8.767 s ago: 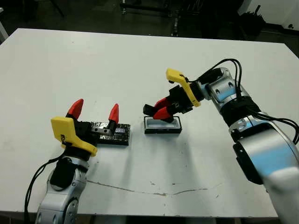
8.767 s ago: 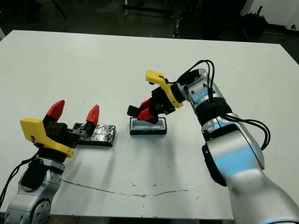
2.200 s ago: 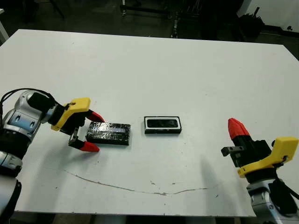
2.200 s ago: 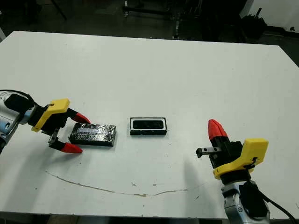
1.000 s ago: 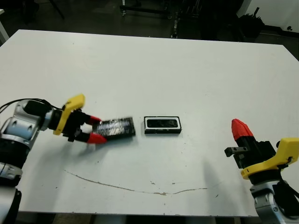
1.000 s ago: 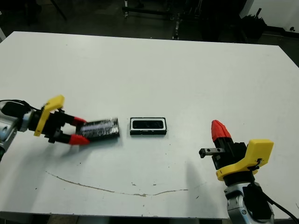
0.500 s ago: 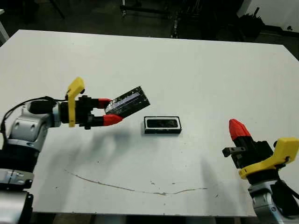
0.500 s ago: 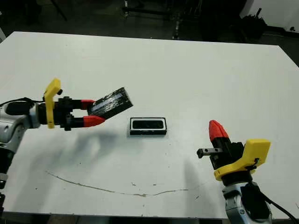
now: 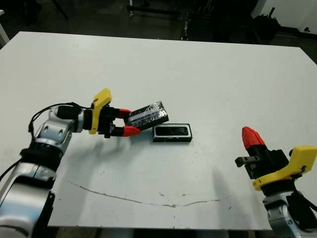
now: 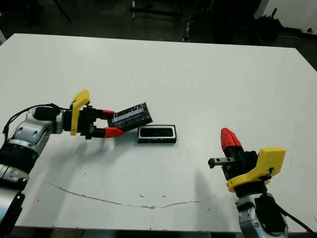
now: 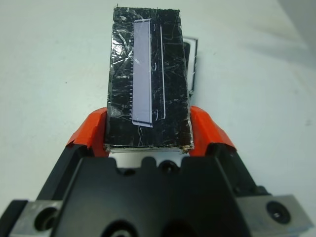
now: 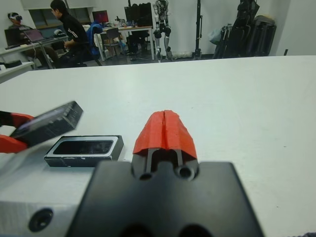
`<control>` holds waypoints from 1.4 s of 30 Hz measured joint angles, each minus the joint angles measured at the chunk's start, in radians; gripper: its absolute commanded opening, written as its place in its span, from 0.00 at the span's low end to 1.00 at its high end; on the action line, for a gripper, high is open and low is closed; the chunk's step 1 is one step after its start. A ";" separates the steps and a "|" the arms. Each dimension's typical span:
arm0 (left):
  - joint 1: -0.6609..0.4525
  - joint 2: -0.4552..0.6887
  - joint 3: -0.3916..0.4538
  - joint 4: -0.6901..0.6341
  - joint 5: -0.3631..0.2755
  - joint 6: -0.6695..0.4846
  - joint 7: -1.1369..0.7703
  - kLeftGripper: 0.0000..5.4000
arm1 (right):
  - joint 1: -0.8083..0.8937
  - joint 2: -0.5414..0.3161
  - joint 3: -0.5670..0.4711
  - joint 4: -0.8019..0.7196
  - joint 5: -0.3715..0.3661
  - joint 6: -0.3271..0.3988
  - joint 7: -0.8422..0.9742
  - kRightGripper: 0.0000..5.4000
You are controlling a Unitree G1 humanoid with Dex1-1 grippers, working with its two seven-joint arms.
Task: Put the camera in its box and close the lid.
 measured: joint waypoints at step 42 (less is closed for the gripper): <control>-0.011 -0.077 -0.094 -0.034 0.157 -0.092 0.017 0.59 | 0.006 -0.013 0.000 -0.006 0.008 0.012 -0.017 0.00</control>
